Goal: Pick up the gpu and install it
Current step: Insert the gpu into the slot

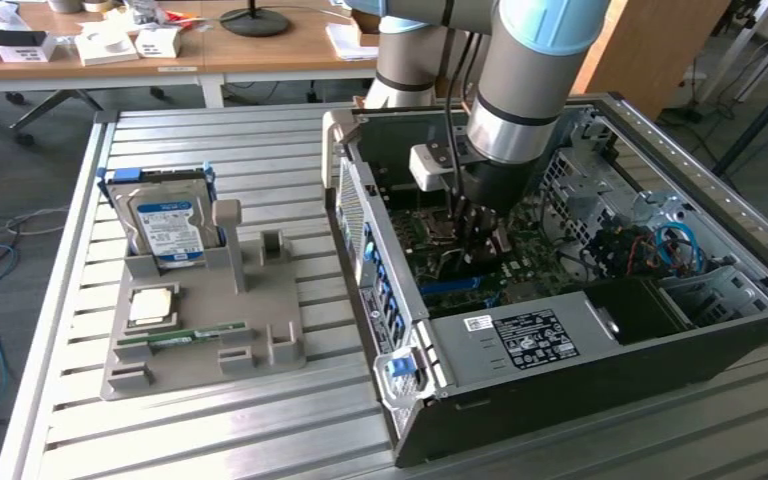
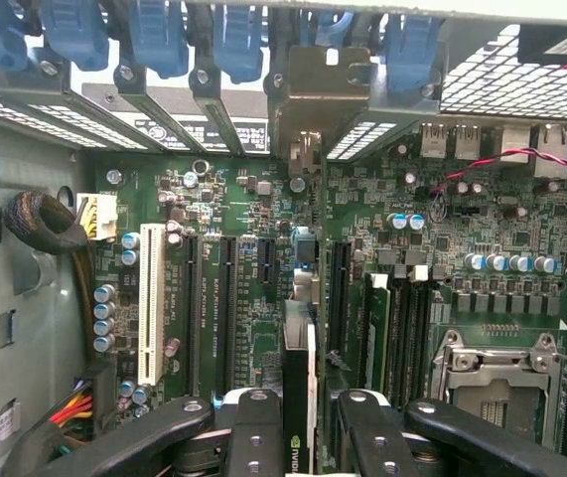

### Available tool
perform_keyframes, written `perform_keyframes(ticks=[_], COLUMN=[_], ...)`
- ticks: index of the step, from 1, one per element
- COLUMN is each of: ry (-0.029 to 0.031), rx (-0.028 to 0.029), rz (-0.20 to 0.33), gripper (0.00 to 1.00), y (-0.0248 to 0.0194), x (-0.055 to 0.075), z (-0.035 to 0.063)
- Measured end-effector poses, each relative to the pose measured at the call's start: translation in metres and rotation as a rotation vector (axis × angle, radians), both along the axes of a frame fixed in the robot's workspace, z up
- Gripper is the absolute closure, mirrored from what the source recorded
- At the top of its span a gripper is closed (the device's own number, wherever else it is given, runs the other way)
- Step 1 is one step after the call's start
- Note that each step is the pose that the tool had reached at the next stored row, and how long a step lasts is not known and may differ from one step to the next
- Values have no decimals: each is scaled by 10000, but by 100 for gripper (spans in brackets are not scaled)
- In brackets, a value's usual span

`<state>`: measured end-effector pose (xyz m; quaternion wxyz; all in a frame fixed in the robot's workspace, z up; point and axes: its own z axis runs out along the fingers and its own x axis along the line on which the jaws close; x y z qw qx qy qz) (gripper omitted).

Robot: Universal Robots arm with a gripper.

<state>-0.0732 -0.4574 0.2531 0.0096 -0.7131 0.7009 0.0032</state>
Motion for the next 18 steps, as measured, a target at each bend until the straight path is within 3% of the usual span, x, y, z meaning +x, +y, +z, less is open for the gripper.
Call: perform_keyframes(ticks=[18], ry=[1], rx=[-2], rz=[-18], gripper=[74], y=[-3], x=[1], z=[-36])
